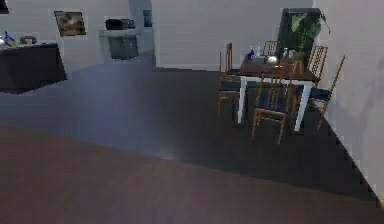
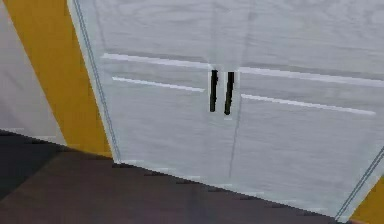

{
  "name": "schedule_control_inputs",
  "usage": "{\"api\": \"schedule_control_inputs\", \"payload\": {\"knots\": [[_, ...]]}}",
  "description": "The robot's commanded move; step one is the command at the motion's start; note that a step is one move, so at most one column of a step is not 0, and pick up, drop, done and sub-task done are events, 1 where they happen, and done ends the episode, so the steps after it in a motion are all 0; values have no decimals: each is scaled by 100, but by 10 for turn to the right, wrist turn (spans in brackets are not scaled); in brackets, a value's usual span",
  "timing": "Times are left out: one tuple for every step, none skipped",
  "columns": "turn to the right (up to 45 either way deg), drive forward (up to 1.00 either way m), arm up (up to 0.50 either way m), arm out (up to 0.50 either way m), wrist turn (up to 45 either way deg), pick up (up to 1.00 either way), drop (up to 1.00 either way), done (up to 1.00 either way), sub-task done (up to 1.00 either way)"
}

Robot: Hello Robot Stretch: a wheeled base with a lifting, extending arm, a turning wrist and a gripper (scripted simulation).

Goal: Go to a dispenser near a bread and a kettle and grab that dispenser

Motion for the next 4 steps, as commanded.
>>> {"api": "schedule_control_inputs", "payload": {"knots": [[0, 100, 0, 0, 0, 0, 0, 0, 0], [0, 100, 0, 0, 0, 0, 0, 0, 0], [0, 95, 0, 0, 0, 0, 0, 0, 0], [150, 0, 0, 0, 0, 0, 0, 0, 0]]}}
